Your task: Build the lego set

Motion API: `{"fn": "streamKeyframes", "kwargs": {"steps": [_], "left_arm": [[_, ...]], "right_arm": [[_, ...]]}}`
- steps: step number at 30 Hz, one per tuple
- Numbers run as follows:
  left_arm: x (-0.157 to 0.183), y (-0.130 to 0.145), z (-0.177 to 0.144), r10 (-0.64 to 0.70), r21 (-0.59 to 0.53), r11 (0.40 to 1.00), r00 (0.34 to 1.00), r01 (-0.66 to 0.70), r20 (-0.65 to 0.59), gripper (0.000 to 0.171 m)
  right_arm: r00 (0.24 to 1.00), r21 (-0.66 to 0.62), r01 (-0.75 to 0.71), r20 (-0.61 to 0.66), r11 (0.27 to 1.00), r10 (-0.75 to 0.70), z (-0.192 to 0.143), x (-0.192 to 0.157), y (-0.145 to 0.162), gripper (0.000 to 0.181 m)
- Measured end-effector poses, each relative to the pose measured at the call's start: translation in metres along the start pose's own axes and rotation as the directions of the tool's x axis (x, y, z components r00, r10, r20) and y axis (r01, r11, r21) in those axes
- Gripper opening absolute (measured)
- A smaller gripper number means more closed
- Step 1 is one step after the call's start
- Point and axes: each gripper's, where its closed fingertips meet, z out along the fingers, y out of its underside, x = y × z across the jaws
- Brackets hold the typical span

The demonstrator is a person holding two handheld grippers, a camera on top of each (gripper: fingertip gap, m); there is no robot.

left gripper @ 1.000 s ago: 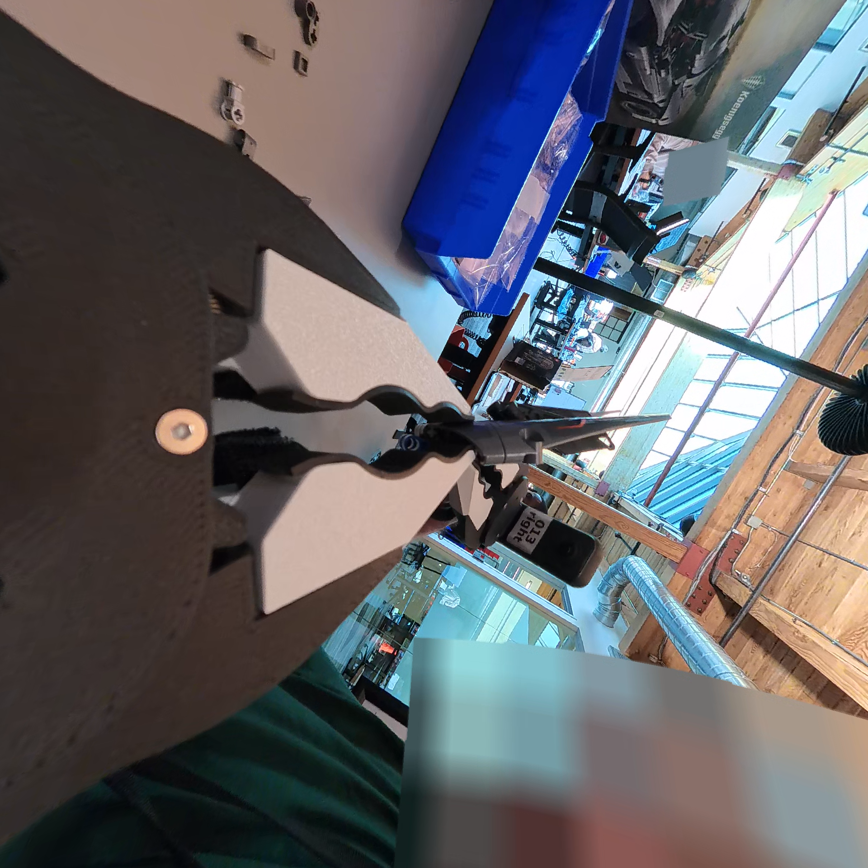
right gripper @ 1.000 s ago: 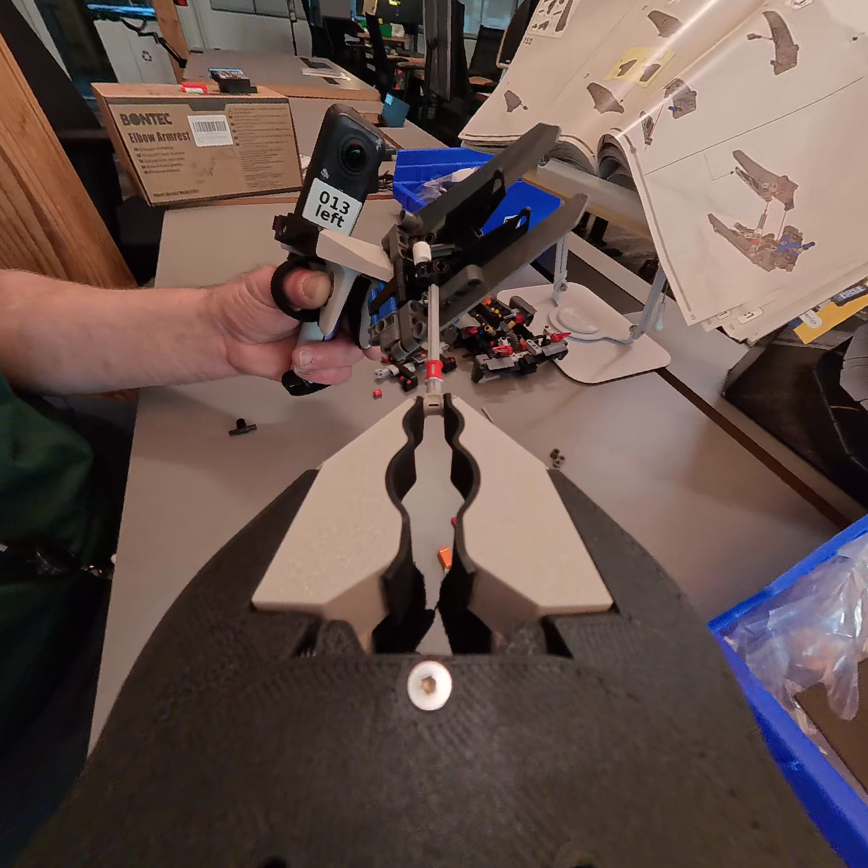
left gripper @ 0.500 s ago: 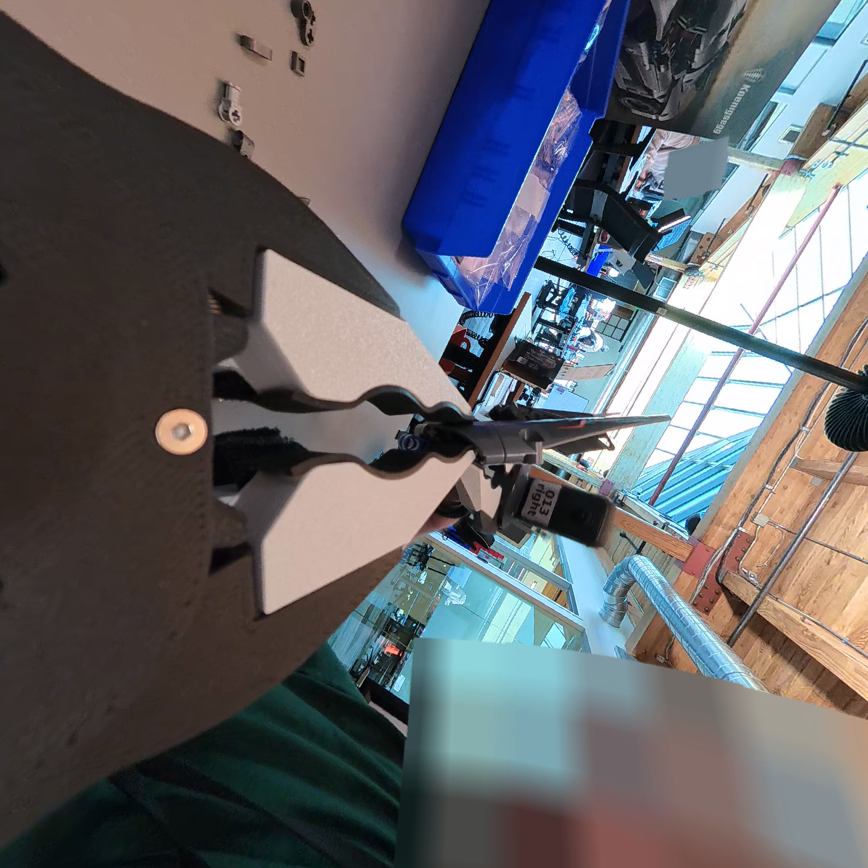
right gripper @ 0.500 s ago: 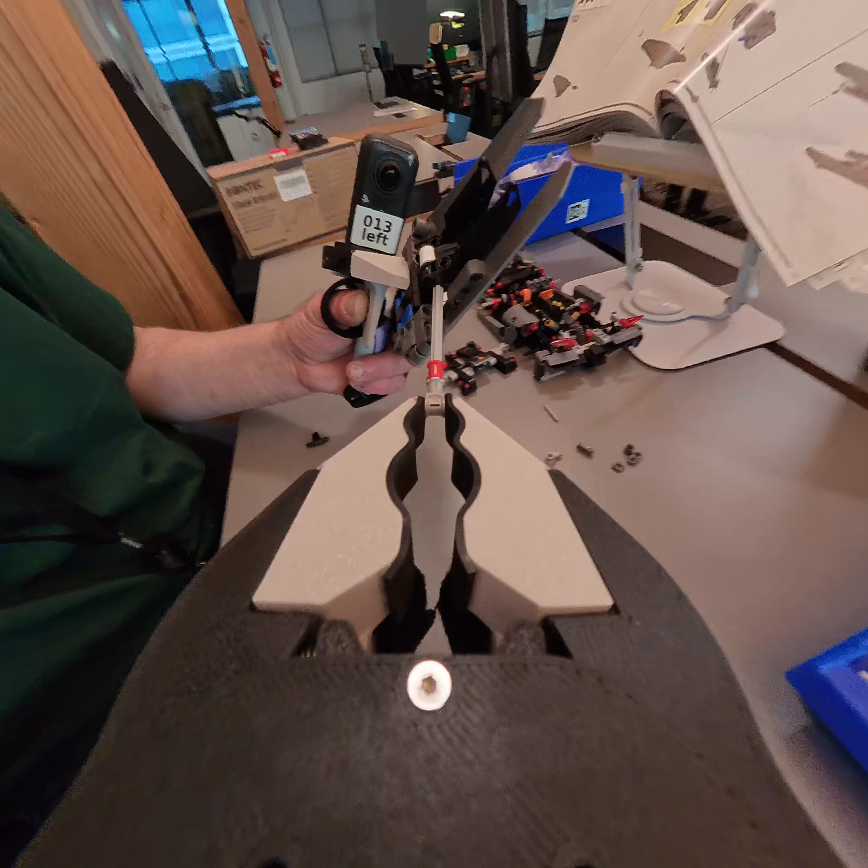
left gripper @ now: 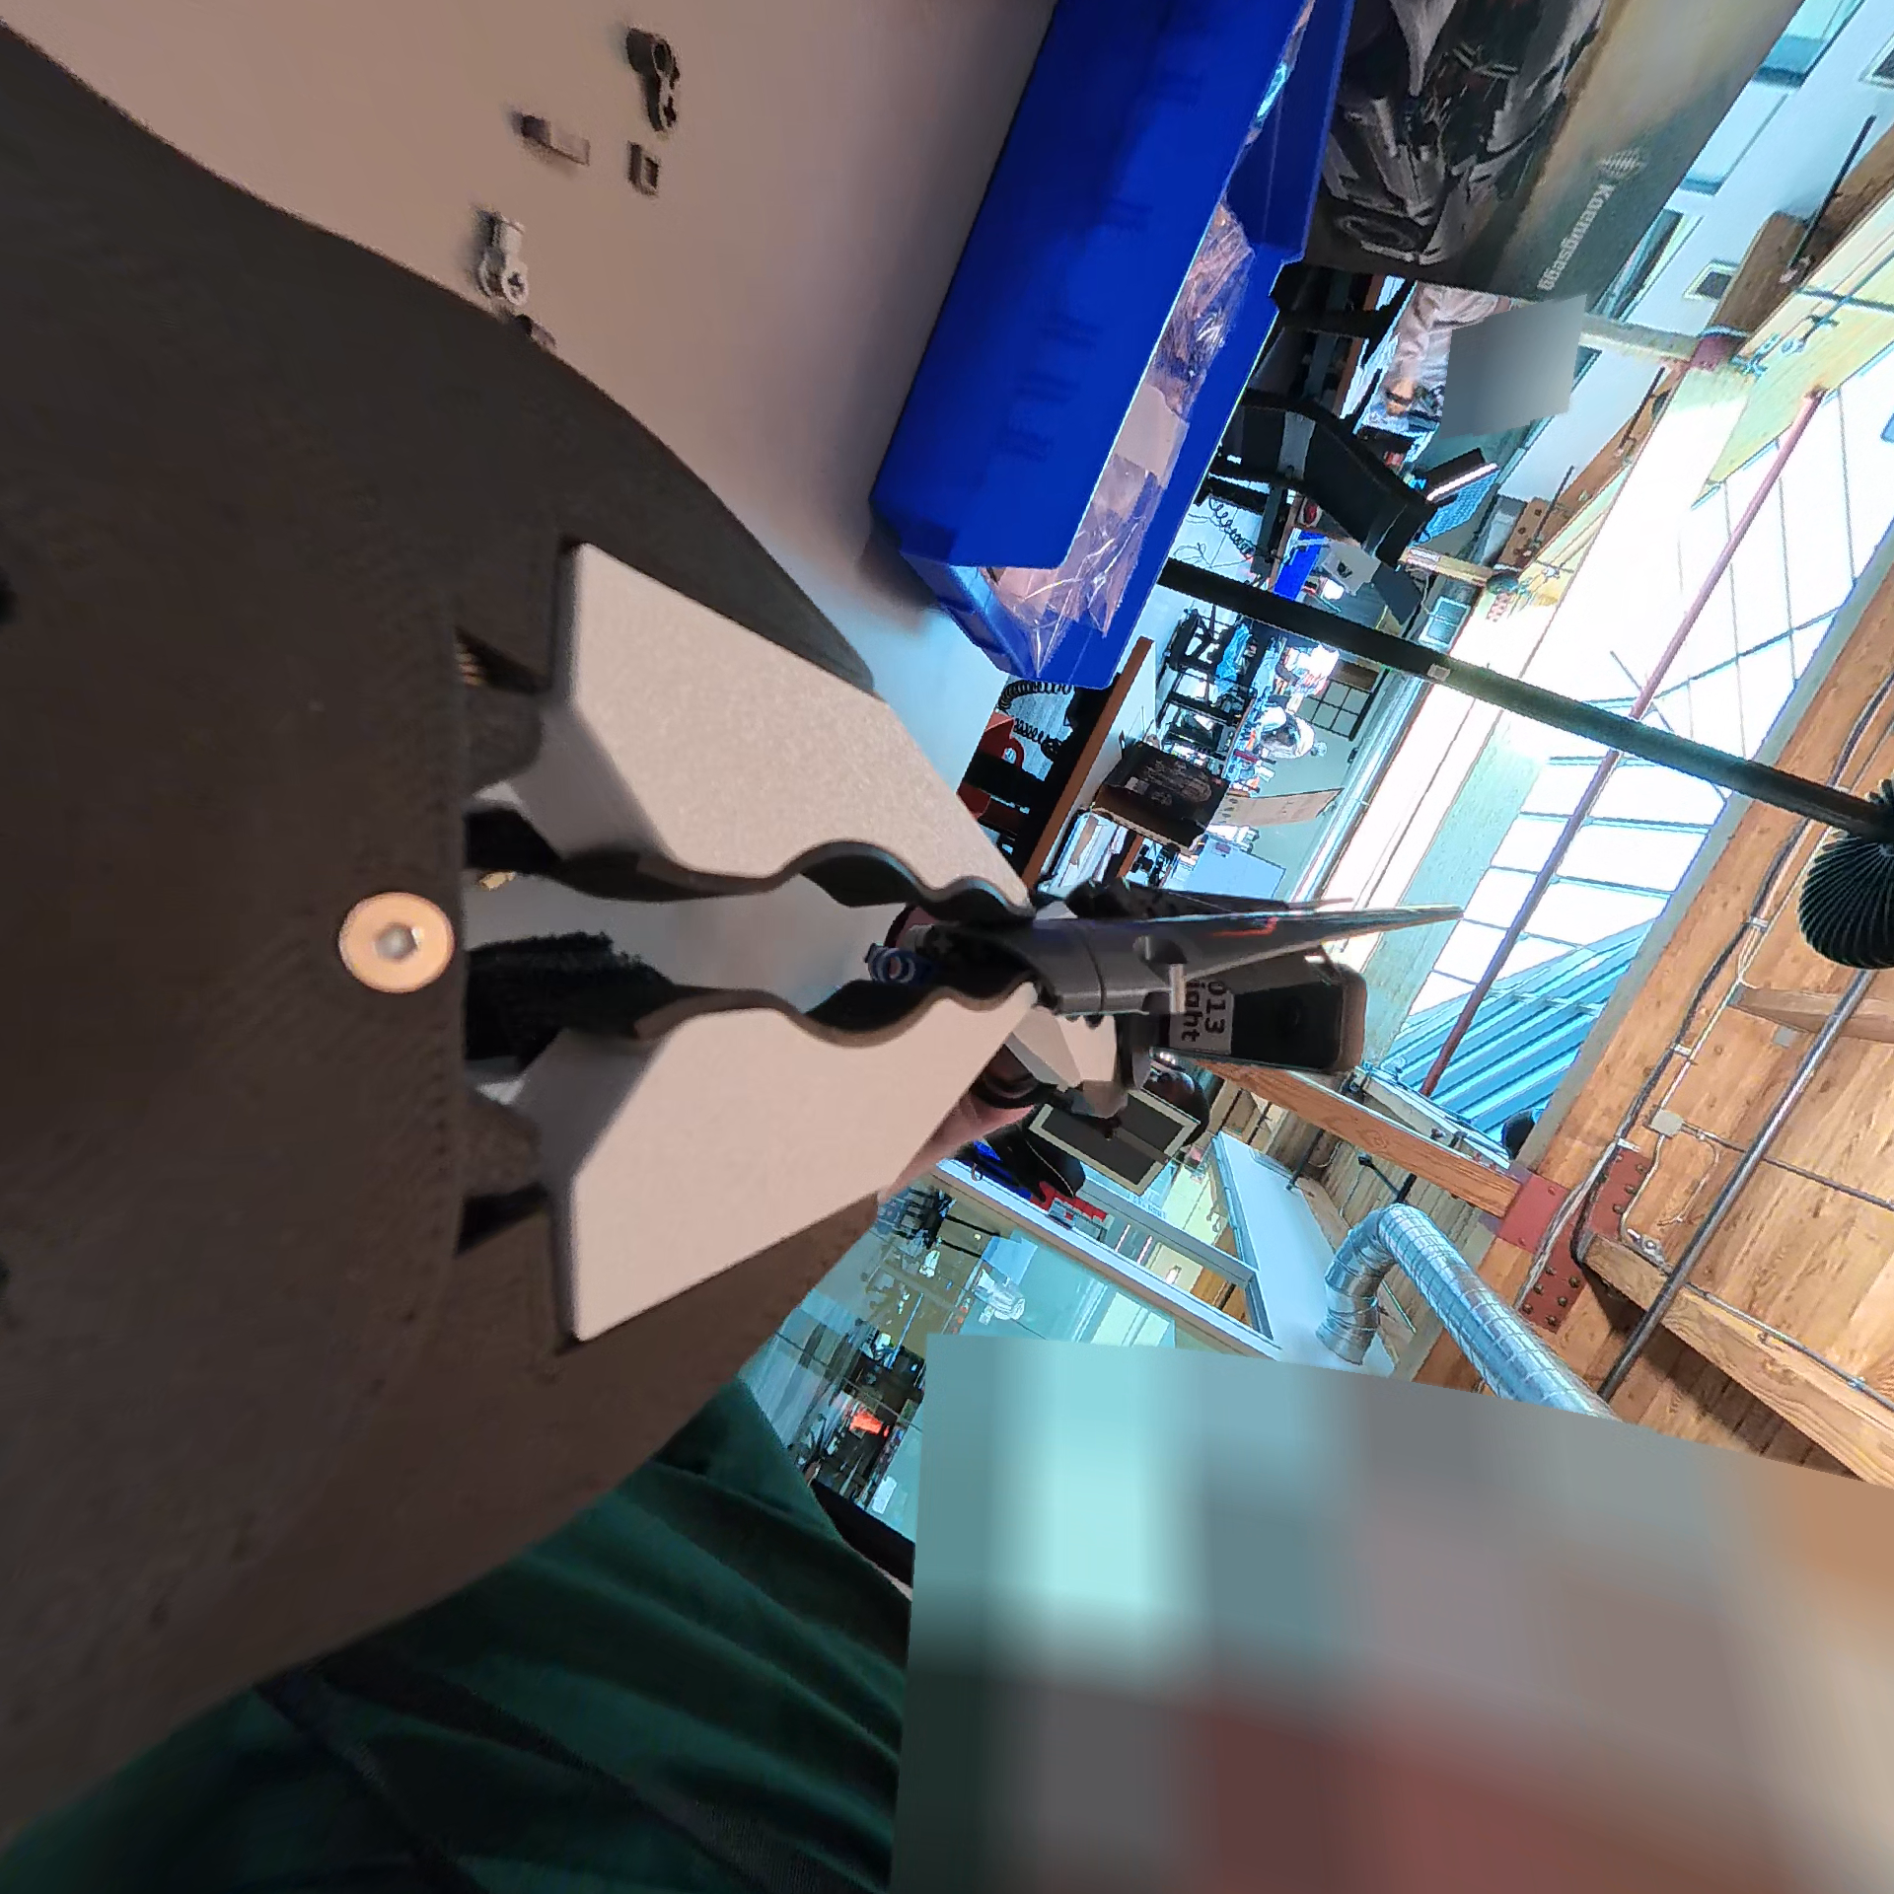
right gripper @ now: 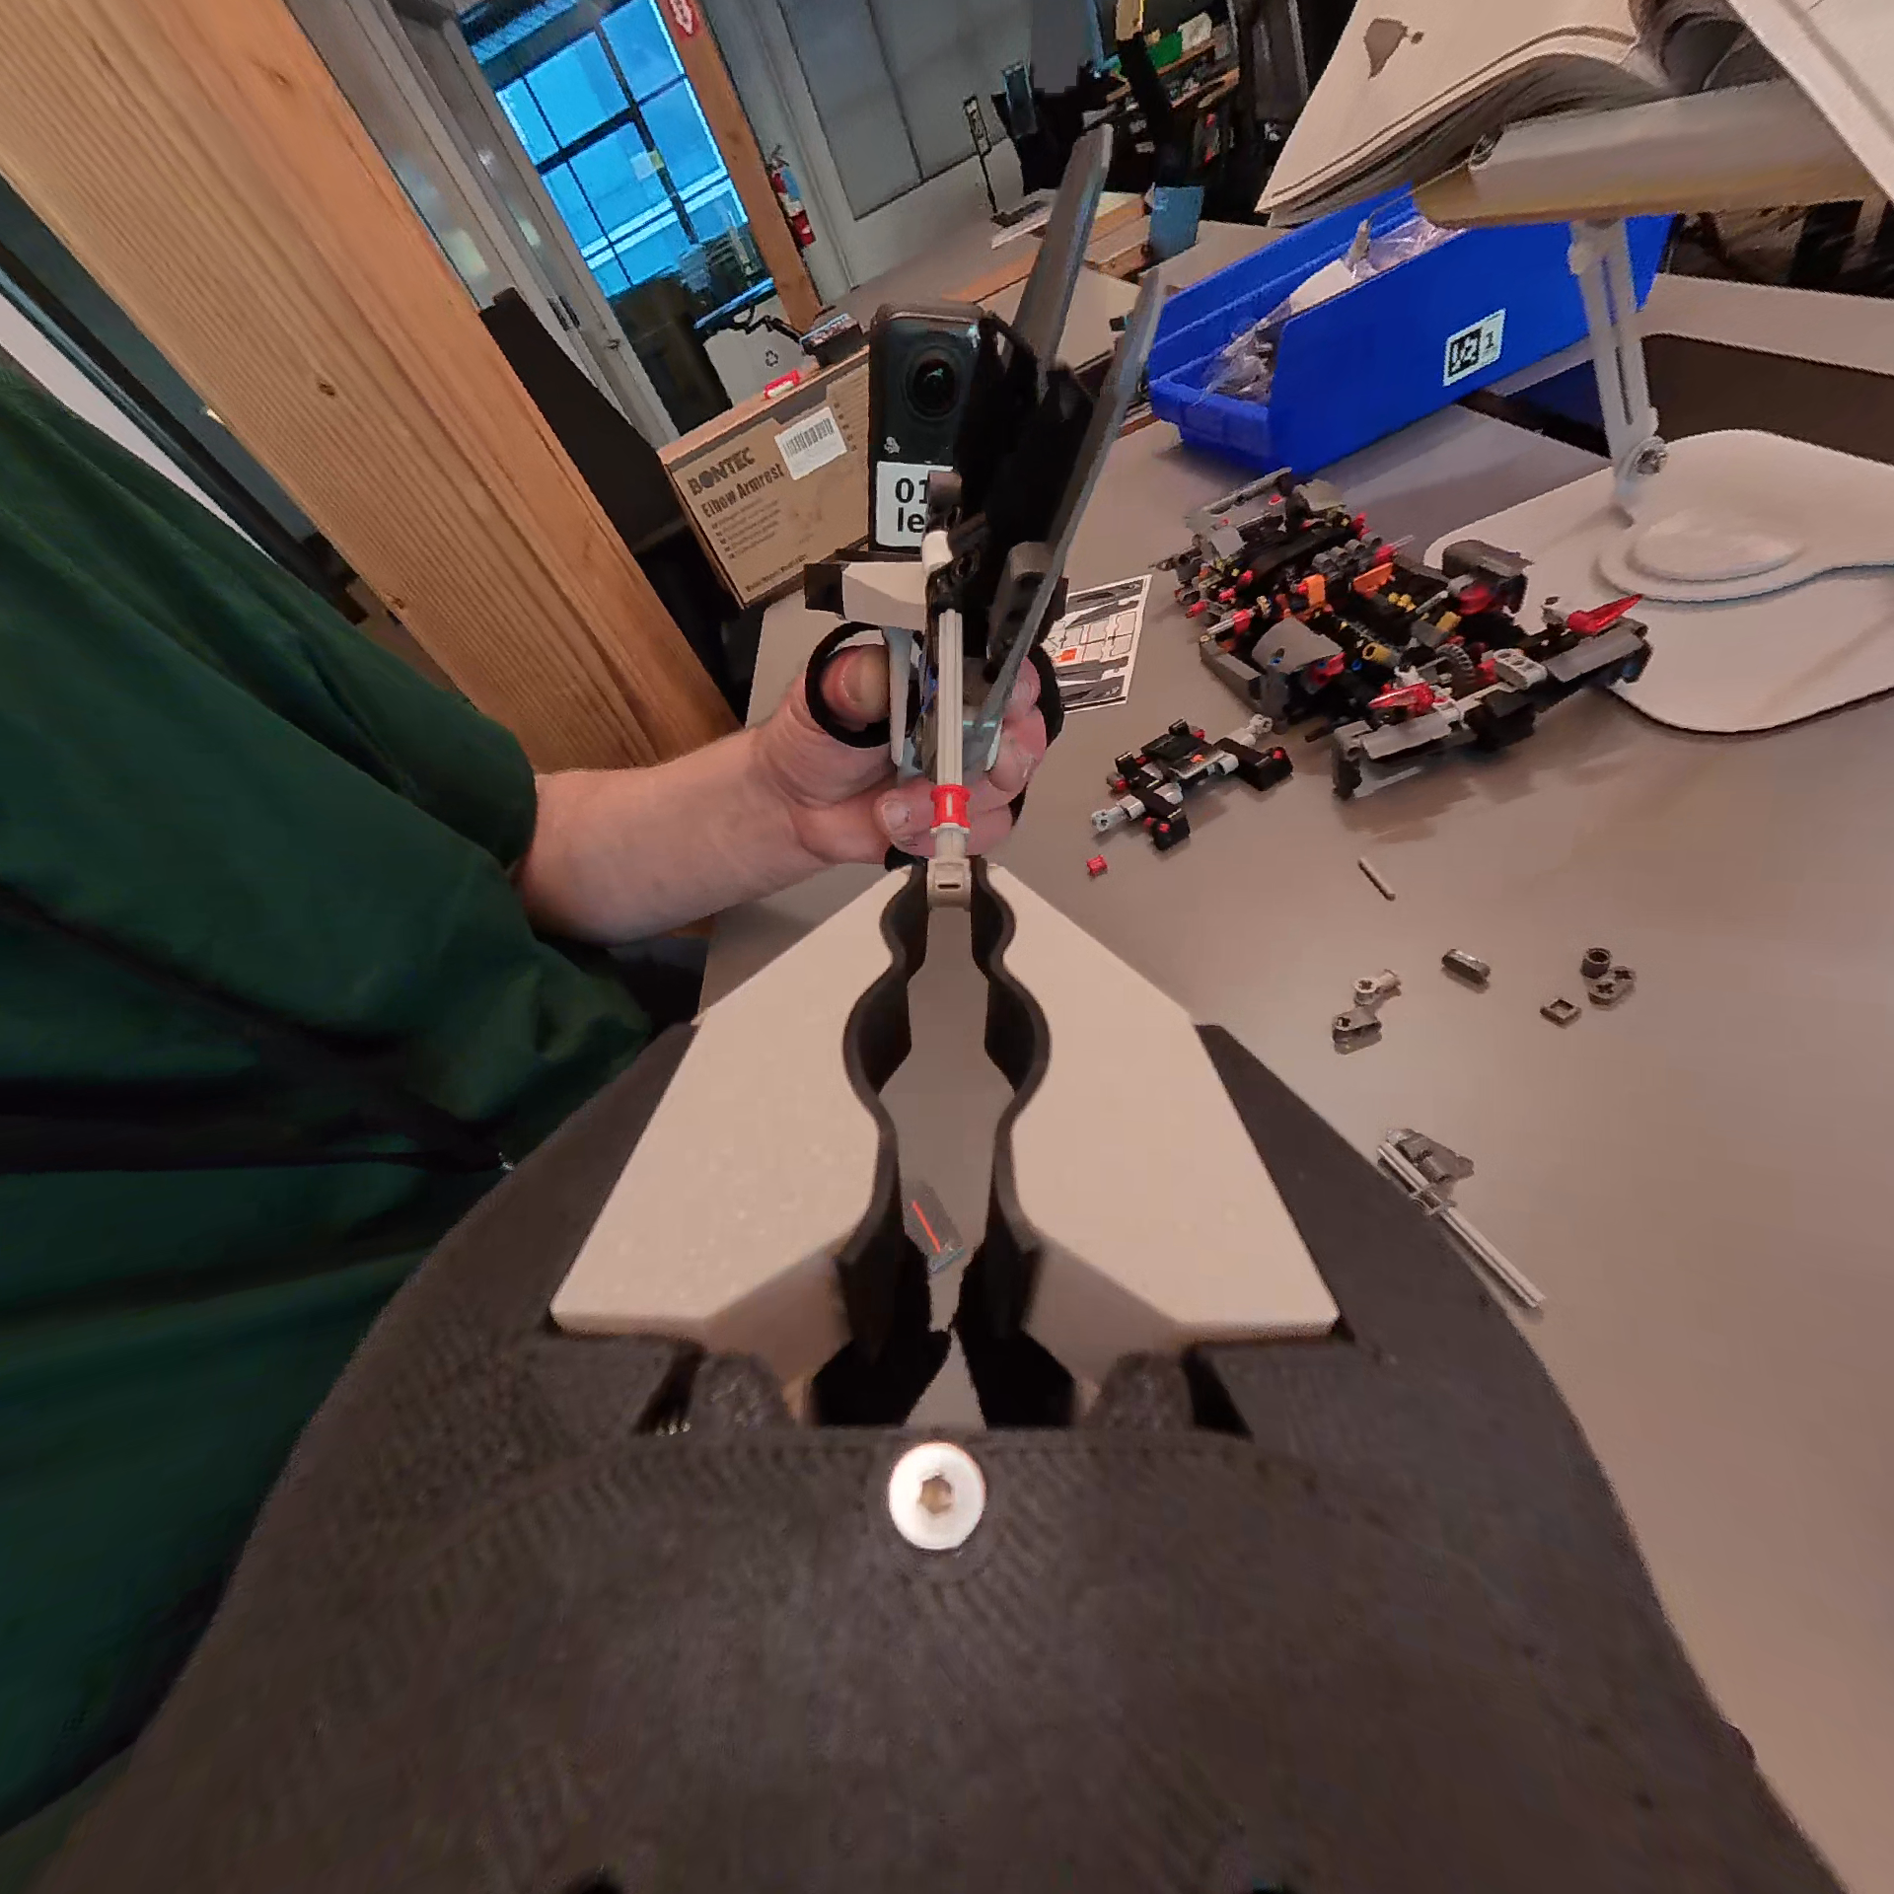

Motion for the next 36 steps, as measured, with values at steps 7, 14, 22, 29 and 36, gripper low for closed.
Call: {"fn": "streamKeyframes", "kwargs": {"steps": [7, 14, 22, 29, 36], "left_arm": [[0.0007, -0.0005, -0.0014, -0.005, 0.009, 1.0, 1.0, 0.006, -0.02, 0.005], [-0.0009, 0.0015, 0.0, -0.003, 0.004, 1.0, 1.0, 0.004, -0.025, 0.005], [-0.001, 0.0029, 0.0021, 0.015, -0.007, 1.0, 0.999, -0.015, -0.035, 0.005], [0.0024, 0.0016, 0.0024, 0.074, -0.037, 0.996, 0.995, -0.076, -0.063, 0.005], [0.0065, -0.0019, 0.0015, 0.12, -0.045, 0.991, 0.987, -0.125, -0.107, 0.005]], "right_arm": [[0.997, 0.025, -0.044, 0.062, 0.999, 0.042, 0.0004, -0.0016, -0.0029, 0.006], [0.994, 0.016, -0.072, 0.079, 0.997, 0.071, -0.0001, 0.0, -0.0003, 0.006], [0.984, -0.001, -0.129, 0.124, 0.992, 0.128, -0.0013, -0.0009, 0.0028, 0.006], [0.965, 0.014, -0.184, 0.191, 0.983, 0.178, -0.0026, -0.005, 0.0009, 0.006], [0.942, 0.033, -0.236, 0.255, 0.971, 0.22, -0.0015, -0.0086, -0.0037, 0.005]]}}
